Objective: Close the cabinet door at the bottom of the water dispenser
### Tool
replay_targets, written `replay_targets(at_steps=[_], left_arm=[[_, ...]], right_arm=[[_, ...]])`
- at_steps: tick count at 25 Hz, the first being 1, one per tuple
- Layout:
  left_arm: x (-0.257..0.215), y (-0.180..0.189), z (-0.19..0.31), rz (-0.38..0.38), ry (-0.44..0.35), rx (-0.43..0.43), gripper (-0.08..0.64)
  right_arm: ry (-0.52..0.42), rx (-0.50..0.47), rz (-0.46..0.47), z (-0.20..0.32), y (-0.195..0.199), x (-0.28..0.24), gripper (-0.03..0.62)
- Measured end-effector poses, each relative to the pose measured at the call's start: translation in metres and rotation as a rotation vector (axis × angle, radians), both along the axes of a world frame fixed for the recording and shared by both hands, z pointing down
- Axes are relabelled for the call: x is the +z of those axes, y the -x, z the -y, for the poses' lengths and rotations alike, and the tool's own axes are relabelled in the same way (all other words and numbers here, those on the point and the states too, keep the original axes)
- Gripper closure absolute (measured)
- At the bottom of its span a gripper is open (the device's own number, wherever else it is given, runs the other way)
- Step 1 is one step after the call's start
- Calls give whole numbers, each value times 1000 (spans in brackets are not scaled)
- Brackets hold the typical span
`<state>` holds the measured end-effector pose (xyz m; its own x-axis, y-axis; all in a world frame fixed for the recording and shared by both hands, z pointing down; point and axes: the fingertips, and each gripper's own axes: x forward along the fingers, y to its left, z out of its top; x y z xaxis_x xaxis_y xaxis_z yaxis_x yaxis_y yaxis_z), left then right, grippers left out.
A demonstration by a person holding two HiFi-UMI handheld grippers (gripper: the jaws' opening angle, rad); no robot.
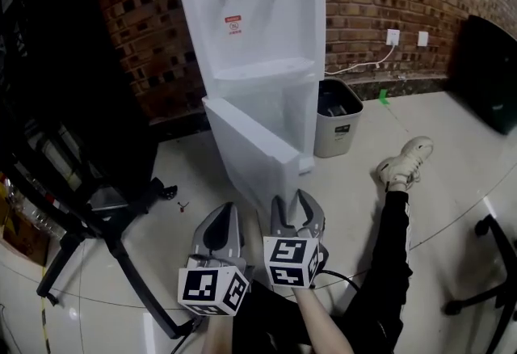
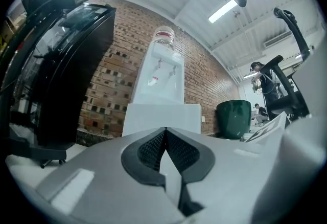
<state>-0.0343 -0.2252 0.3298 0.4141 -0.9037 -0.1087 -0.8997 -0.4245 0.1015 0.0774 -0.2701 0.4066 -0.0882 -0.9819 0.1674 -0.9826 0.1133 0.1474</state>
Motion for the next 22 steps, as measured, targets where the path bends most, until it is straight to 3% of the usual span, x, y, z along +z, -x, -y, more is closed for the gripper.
replay_targets(at_steps=[7, 14, 22], left_arm=[[19, -32, 34, 30, 5, 44, 543], [32, -50, 88, -4, 22, 30, 545], [46, -68, 152, 54, 16, 43, 543]], right_arm=[[-6, 66, -42, 25, -34, 0, 446], [-21, 103, -57, 59, -65, 0, 471], [-63, 171, -33, 123, -106, 0, 492]])
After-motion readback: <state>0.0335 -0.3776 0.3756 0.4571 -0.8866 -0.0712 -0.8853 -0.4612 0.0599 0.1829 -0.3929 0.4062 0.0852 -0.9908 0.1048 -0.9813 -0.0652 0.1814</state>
